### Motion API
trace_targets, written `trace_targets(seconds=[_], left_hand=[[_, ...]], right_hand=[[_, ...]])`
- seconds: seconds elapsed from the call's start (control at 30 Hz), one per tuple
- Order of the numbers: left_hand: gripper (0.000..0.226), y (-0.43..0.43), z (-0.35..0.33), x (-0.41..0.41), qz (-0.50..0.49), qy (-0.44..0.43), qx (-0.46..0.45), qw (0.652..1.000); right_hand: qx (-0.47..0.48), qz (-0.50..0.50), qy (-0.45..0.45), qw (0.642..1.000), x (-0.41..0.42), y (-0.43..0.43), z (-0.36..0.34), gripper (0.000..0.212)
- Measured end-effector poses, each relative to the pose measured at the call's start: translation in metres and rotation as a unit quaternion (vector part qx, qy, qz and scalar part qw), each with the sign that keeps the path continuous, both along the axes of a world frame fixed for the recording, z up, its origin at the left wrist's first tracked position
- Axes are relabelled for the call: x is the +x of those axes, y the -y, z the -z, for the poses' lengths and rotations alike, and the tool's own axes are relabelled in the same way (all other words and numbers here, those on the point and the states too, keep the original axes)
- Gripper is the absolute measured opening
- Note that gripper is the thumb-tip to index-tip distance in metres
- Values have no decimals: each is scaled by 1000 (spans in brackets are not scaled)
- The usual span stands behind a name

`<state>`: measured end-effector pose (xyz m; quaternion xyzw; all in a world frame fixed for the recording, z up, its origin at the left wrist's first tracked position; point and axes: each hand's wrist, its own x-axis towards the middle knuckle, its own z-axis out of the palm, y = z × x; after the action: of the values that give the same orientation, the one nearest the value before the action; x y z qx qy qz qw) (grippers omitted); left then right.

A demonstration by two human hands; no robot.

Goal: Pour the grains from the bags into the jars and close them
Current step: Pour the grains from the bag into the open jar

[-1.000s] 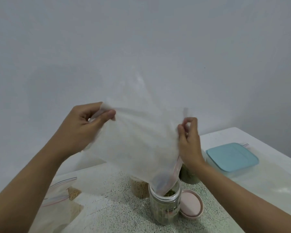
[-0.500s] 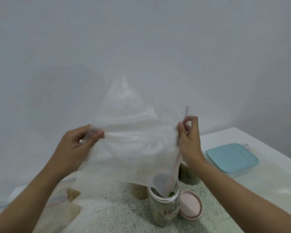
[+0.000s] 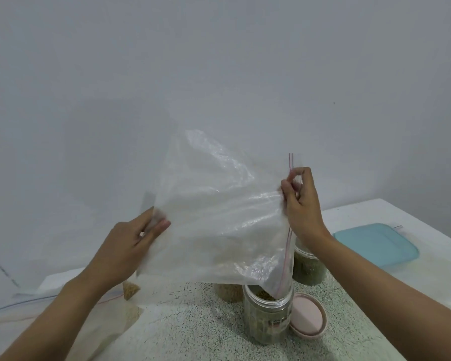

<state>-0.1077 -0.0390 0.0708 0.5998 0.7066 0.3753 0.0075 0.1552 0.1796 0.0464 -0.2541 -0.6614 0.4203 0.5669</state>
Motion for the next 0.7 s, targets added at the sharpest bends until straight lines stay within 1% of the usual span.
trace_targets(seconds=[0.13,0.27,0.33,0.4,0.5,0.53,0.57,0.63,0.7], left_hand=[[38,-2,-17,7,26,-4,8,1000],[39,-3,-42,16,84,-50,34,995],[37,-3,-53,18,108,-48,50,992],[24,-5,-55,17,103,-41,56,992],[30,-12,-42,16,88,-69,38,993],[28,-13,-35,15,83,-72,30,993],[24,-12,-29,14,76,-62,26,995],[15,-10,-24,14,54,-9,39,998],[18,-9,-29,17,40,19,67,997]], right_hand=[[-20,19,-22,999,4,0,13,22],[-24,42,-33,998,6,1,16,29],[-24,47,-27,998,6,0,18,31],[-31,55,-18,998,5,0,21,27],[-72,60,-33,995,4,3,19,15],[-88,52,-47,994,4,5,16,13],[-100,36,-65,992,4,7,11,13],[-114,6,-87,990,6,10,2,12],[-114,-2,-90,989,6,11,-1,13]])
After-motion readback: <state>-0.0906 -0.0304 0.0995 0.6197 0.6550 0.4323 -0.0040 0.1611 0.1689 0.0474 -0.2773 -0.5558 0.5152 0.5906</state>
